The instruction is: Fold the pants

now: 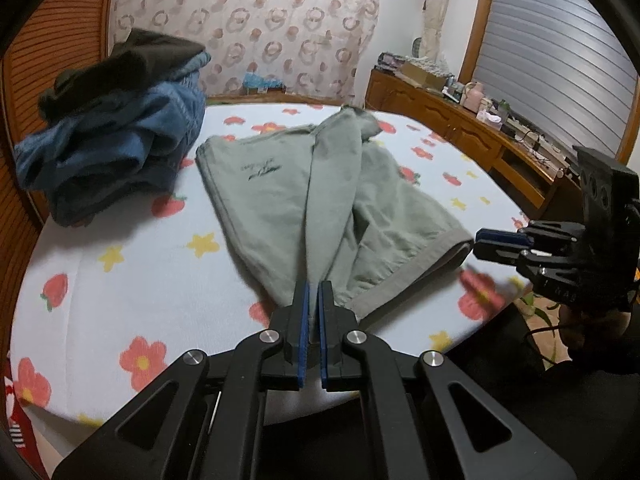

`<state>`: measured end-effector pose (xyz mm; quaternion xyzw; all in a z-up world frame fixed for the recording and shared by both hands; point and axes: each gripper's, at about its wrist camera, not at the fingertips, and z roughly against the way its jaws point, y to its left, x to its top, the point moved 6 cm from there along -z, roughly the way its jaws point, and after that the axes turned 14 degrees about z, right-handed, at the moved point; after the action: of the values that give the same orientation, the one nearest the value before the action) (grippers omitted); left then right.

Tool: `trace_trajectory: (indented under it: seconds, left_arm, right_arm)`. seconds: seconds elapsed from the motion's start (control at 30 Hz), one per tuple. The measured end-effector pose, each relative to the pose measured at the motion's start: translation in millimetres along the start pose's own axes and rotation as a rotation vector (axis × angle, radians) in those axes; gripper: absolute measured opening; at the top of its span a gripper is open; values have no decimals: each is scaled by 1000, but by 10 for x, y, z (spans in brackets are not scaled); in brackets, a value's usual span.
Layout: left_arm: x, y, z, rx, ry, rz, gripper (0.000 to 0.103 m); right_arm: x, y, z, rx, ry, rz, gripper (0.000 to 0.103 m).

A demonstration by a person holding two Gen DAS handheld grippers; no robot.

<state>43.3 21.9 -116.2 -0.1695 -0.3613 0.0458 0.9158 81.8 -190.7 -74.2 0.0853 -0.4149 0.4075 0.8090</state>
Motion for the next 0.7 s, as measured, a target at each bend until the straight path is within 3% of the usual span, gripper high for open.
trace_trajectory:
  seconds: [0.23, 0.3, 0.4, 0.7]
  left_arm:
    - [-96, 40, -84, 2, 25, 8, 5]
    - [-100, 49, -100, -1, 27, 14, 5]
    - [-107, 59, -103, -3, 27, 15, 5]
    - [-112, 63, -116, -4, 27, 20, 5]
  right_arm:
    - [73, -13, -68, 9, -25, -9, 16]
    - [71, -3, -74, 14, -30, -4, 6]
    - [49, 17, -74, 35, -30, -2, 2]
    - [-13, -36, 29, 93, -49, -64, 1]
